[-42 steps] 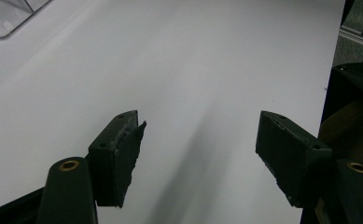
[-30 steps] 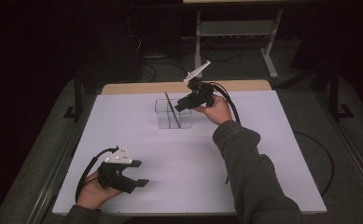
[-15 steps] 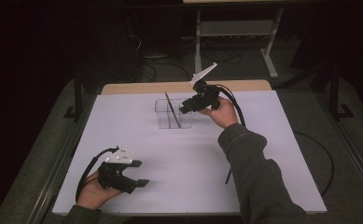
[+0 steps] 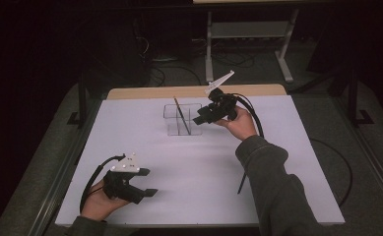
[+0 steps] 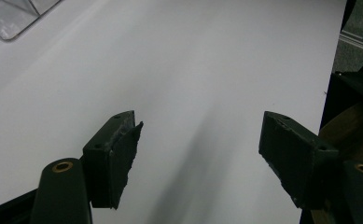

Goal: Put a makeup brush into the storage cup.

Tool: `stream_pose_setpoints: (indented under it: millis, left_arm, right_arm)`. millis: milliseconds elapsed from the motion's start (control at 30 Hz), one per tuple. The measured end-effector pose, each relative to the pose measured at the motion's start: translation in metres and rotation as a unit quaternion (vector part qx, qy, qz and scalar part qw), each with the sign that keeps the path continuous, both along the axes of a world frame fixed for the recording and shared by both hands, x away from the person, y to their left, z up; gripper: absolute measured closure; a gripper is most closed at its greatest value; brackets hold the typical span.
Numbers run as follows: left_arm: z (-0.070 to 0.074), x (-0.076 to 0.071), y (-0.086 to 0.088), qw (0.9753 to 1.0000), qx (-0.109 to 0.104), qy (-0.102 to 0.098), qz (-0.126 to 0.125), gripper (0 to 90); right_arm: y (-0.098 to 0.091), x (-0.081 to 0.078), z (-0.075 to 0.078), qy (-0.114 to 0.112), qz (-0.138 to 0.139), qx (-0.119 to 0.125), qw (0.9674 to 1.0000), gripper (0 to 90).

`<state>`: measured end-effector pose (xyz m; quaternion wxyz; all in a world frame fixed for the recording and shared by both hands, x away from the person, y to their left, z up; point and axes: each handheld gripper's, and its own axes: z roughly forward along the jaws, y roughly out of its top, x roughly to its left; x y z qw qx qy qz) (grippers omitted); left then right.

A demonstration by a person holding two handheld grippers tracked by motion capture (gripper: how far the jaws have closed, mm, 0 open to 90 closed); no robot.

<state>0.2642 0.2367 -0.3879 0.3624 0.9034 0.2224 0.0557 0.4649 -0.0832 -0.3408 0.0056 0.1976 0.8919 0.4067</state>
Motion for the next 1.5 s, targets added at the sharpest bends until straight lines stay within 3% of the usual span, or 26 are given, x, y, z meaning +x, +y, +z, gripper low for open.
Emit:
stream_pose_setpoints:
  millis: [300,500,600,633,767,800,833,1500]
  left_arm:
    - [0.001,0.000,-0.004,1.0000,-0.001,-0.003,-0.003,27.0]
    - [0.000,0.002,-0.003,1.0000,-0.001,-0.001,-0.006,26.8]
    - [0.001,0.003,-0.003,0.9999,-0.012,-0.003,-0.003,26.7]
    - [0.001,0.003,-0.003,0.9999,-0.012,-0.004,-0.003,26.7]
    - [0.001,0.003,-0.003,0.9999,-0.009,-0.004,-0.001,26.5]
    - [0.001,0.003,-0.003,1.0000,-0.009,-0.003,0.001,26.1]
    - [0.001,0.003,-0.003,1.0000,-0.008,-0.004,0.000,25.9]
    - [0.002,0.000,0.000,0.9998,-0.013,-0.009,0.010,25.8]
  right_arm:
    - [-0.013,-0.008,0.000,-0.007,-0.011,-0.001,0.9999,45.0]
    - [-0.024,-0.015,-0.002,0.006,-0.022,0.012,0.9997,45.5]
    - [-0.030,-0.015,-0.006,0.005,-0.020,0.009,0.9997,45.3]
    - [-0.031,-0.018,-0.006,0.016,-0.027,0.014,0.9994,45.3]
    - [-0.037,-0.020,-0.007,0.005,-0.026,0.008,0.9996,45.1]
    - [-0.038,-0.023,-0.006,0.020,-0.032,0.017,0.9991,44.9]
    - [-0.040,-0.022,-0.007,0.010,-0.028,0.013,0.9995,44.9]
    - [-0.076,-0.044,-0.022,0.020,-0.052,0.013,0.9984,47.2]
